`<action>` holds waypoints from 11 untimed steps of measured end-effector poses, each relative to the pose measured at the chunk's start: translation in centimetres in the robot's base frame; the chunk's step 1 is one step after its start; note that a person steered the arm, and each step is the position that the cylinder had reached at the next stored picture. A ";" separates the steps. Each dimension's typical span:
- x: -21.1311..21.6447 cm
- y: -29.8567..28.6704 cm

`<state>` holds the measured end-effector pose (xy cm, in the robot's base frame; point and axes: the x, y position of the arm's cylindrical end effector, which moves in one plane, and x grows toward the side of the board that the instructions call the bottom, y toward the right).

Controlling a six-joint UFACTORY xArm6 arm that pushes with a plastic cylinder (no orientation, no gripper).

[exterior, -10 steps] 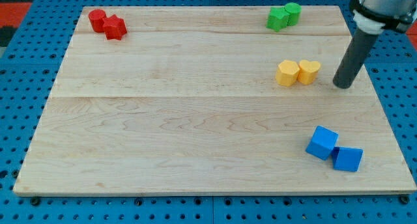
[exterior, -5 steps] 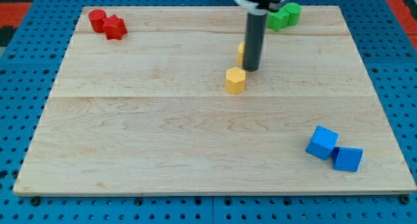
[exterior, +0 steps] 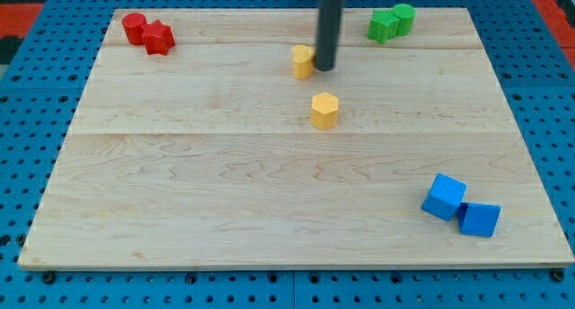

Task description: Move the yellow heart diagonally top right to the red blocks

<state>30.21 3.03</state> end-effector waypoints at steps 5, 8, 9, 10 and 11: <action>3.8 -1.4; -4.0 -2.6; -1.5 -3.8; -2.8 -6.7; -5.0 -6.4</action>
